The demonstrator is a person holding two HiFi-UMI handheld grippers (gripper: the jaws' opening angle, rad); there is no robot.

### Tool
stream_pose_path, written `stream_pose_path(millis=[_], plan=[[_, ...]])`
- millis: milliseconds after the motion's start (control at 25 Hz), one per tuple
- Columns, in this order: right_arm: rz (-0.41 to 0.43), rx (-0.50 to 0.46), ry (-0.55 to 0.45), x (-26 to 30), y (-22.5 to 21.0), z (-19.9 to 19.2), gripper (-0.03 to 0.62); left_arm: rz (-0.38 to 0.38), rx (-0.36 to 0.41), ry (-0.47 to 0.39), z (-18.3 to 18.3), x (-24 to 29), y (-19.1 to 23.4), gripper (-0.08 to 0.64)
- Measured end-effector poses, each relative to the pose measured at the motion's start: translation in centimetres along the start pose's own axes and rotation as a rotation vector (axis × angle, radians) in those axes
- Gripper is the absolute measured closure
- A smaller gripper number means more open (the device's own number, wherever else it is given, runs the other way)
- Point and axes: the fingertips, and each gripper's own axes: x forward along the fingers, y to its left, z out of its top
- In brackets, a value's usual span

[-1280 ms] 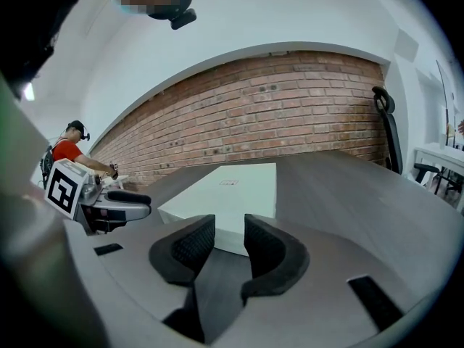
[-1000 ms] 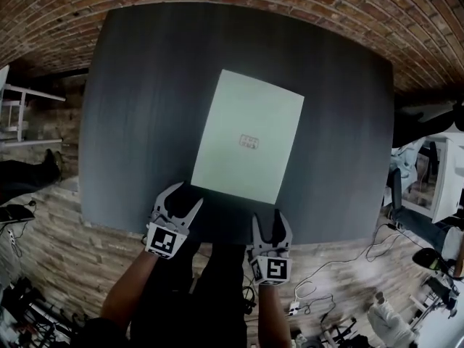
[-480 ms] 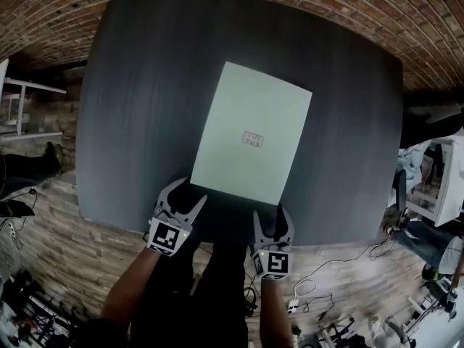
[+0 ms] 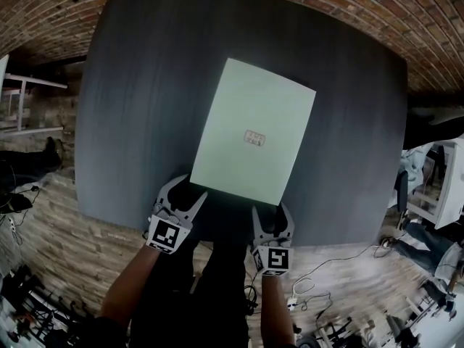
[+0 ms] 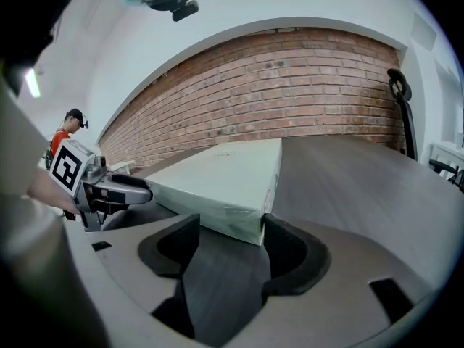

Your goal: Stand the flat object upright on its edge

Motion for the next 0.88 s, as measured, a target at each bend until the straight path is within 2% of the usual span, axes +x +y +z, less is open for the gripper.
stream_pose_path(millis=[240,480,880], plan=[[-0.015,0.021,0.010,-0.2,-0.2,0.6,0.322,-0.037,0.011,0.020,0.0,-0.4,-0.7,0.344],[-0.006,0.036,-0.003,-1.0,-0.3,1.7,0.322,-0.038,0.013,0.011,1.1,-1.2,-1.3,0.344],[0.022,0.002,-0.024,-4.2,0.5,5.9,0.321,-0.016,0.021,0.001,5.2,-4.3,-2.5,0.343]])
